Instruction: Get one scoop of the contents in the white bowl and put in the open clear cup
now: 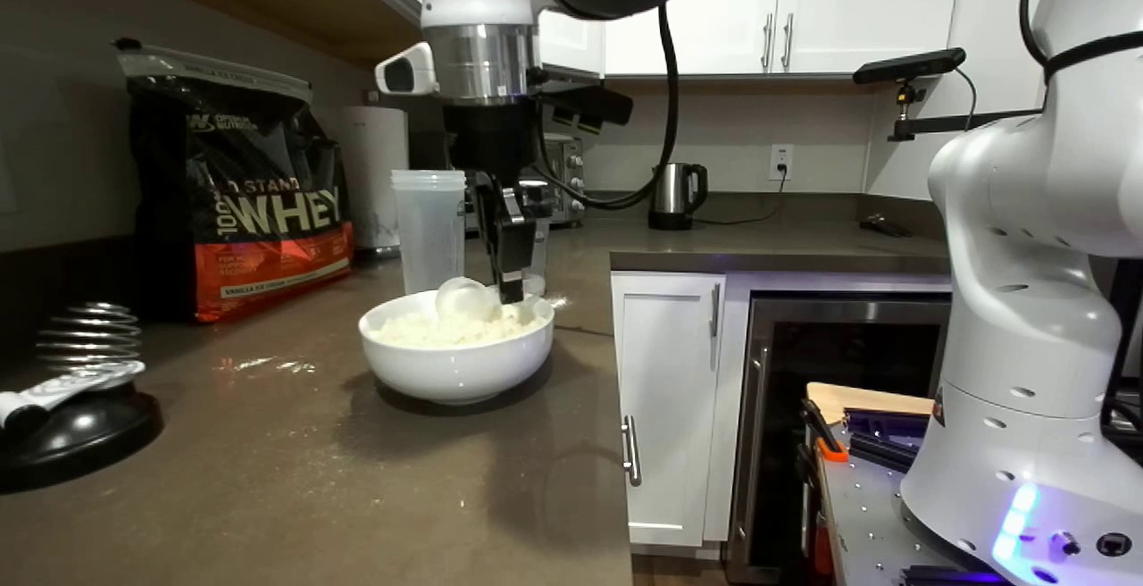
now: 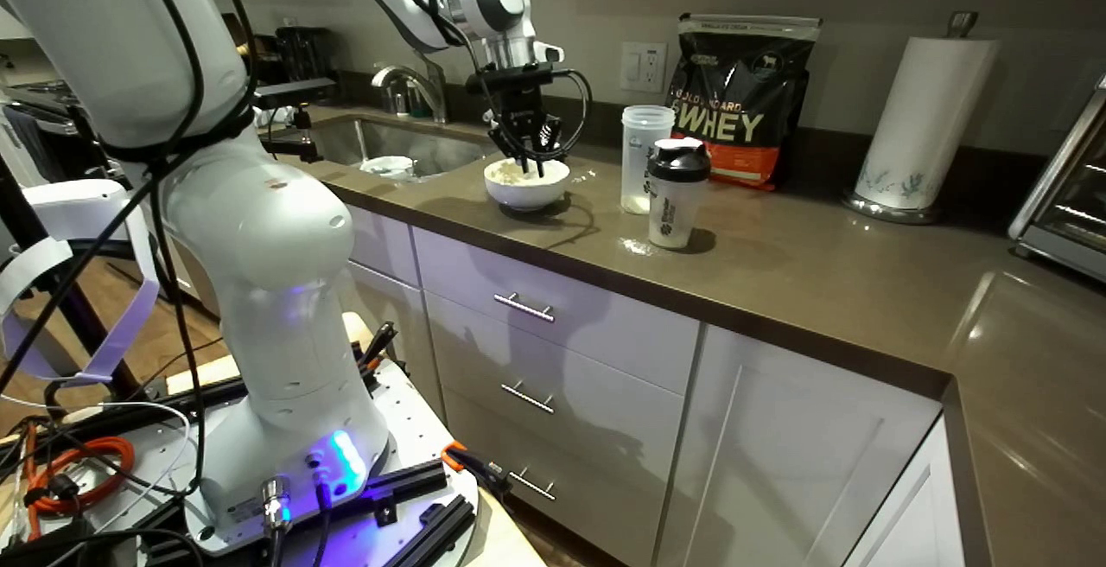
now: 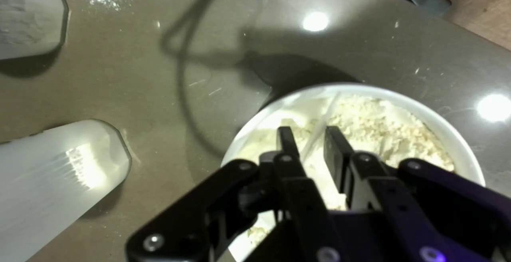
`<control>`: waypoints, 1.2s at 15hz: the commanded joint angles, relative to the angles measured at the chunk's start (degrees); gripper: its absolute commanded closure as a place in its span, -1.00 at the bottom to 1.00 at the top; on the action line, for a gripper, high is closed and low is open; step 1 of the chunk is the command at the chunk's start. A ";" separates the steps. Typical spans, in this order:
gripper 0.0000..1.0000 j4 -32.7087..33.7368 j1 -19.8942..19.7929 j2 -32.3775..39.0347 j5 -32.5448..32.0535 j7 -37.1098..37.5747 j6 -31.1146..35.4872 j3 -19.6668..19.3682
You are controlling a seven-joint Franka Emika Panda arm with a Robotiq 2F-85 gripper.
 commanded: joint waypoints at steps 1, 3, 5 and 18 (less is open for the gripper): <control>-0.15 1.05 -0.51 0.08 -0.76 -0.51 -1.40 0.50; -0.41 1.19 -0.37 -0.34 -0.06 -1.23 -2.45 0.45; -0.64 1.40 -0.26 -0.81 0.45 -1.73 -3.49 0.41; -1.00 4.44 0.09 -5.21 7.52 -8.55 -11.92 -1.04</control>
